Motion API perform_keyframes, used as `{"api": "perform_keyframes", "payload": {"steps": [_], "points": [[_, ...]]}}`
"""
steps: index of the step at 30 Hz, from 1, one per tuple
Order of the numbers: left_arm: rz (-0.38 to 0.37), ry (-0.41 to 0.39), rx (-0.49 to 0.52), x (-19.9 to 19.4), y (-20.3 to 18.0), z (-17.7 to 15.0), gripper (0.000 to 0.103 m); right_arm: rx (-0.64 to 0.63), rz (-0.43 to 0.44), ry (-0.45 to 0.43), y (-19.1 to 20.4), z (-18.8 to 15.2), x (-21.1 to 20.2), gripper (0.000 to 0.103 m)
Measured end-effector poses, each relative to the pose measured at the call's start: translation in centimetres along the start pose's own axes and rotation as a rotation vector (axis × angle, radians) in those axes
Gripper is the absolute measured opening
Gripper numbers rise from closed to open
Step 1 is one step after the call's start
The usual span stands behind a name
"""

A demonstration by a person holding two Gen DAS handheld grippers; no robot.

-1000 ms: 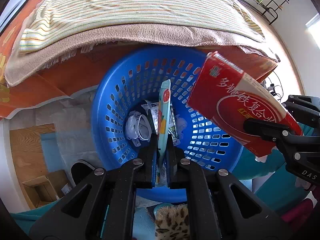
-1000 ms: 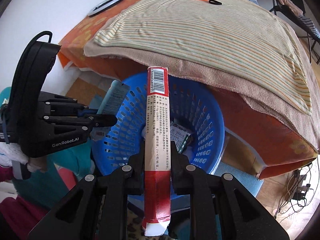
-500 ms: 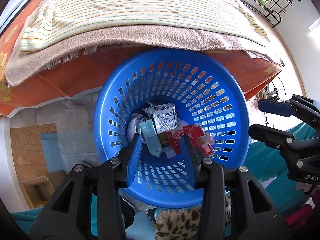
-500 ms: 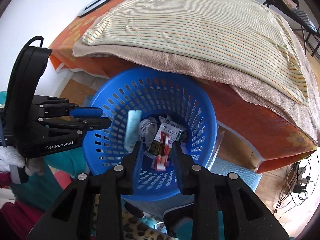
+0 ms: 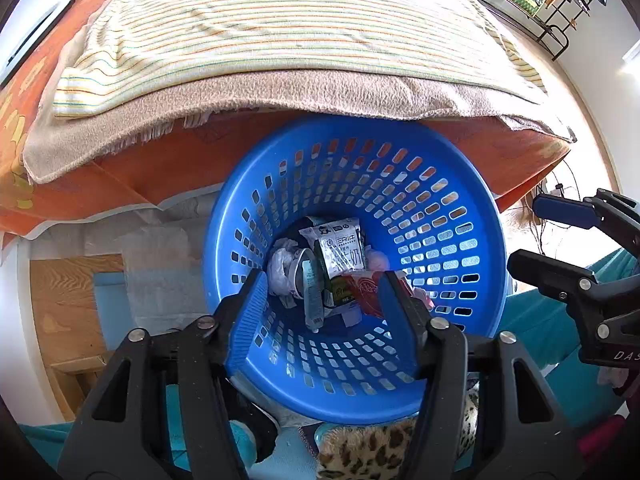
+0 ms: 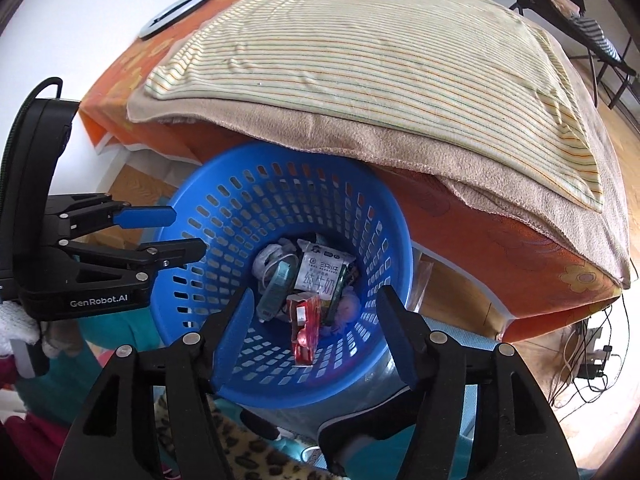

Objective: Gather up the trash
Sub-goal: 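Raise both tools back over the towel toward orange cap and hair tie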

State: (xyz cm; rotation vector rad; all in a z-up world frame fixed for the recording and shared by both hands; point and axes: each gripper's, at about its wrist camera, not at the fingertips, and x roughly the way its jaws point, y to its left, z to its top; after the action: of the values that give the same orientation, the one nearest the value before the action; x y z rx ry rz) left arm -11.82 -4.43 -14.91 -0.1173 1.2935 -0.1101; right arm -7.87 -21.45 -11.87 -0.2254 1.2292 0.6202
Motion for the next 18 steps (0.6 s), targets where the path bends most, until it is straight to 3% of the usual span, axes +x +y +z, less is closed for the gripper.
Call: {"api": "perform_keyframes", "payload": {"steps": [18], "points": [[0.017,-0.076,0.006,-2.3,0.4,3.8,0.066,0.122,-0.038,-0.071,-3.4,2.6,-2.1,0.070]]}}
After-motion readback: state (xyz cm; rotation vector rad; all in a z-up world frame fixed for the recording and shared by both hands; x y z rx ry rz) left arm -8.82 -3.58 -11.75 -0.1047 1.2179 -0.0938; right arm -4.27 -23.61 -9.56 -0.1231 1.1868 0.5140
